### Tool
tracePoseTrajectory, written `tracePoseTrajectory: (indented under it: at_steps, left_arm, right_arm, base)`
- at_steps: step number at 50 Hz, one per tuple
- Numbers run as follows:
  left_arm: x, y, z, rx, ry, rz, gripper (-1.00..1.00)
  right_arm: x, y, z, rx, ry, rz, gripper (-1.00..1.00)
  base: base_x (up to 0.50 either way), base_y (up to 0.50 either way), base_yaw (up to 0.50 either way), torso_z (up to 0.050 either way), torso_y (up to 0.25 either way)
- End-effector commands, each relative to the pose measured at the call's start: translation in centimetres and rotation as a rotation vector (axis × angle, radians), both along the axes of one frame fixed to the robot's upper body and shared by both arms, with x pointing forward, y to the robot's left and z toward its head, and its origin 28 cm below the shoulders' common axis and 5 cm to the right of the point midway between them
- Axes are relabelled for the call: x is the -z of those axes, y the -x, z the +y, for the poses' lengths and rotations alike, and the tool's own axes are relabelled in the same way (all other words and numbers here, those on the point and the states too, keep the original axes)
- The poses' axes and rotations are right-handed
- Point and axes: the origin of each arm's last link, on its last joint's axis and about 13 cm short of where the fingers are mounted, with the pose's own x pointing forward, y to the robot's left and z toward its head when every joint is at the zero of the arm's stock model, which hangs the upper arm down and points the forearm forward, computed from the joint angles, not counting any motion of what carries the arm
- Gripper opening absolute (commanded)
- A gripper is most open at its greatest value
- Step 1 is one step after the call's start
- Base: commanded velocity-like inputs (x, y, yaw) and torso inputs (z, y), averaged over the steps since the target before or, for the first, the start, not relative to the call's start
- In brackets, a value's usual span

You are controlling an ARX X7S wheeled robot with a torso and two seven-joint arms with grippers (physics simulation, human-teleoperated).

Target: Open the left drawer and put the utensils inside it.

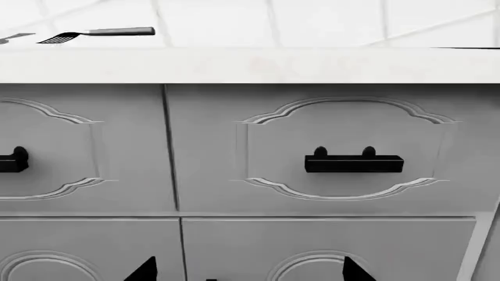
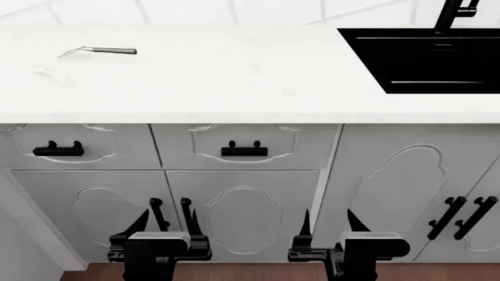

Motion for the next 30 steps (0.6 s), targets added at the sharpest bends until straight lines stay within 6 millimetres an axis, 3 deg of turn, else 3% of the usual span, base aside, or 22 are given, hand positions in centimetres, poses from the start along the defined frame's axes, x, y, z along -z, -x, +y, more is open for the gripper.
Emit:
tracePoseTrajectory:
  at_steps: [1, 12, 30]
  left_arm:
    - [-0.26, -0.15, 0.04, -0.014, 0.016, 0.005, 1.0]
    - [-0.23, 0.01, 0.24, -0.008, 0.016, 0.013, 1.0]
    - [-0.28, -0.08, 0.42, -0.022, 0.018, 0.035, 1.0]
  right_arm:
    - [0.04, -0.1, -0.11, 0.016, -0.002, 0.016, 1.0]
    - [-0.01, 0.07, -0.18, 0.022, -0.01, 0.025, 1.0]
    - [0.13, 0.07, -0.17, 0.036, 0.004, 0.025, 1.0]
  base:
    - [0.0, 0.0, 0.0, 0.0, 0.0]
    - [0.0, 0.0, 0.0, 0.0, 0.0]
    - [0.0, 0.0, 0.0, 0.05, 0.0]
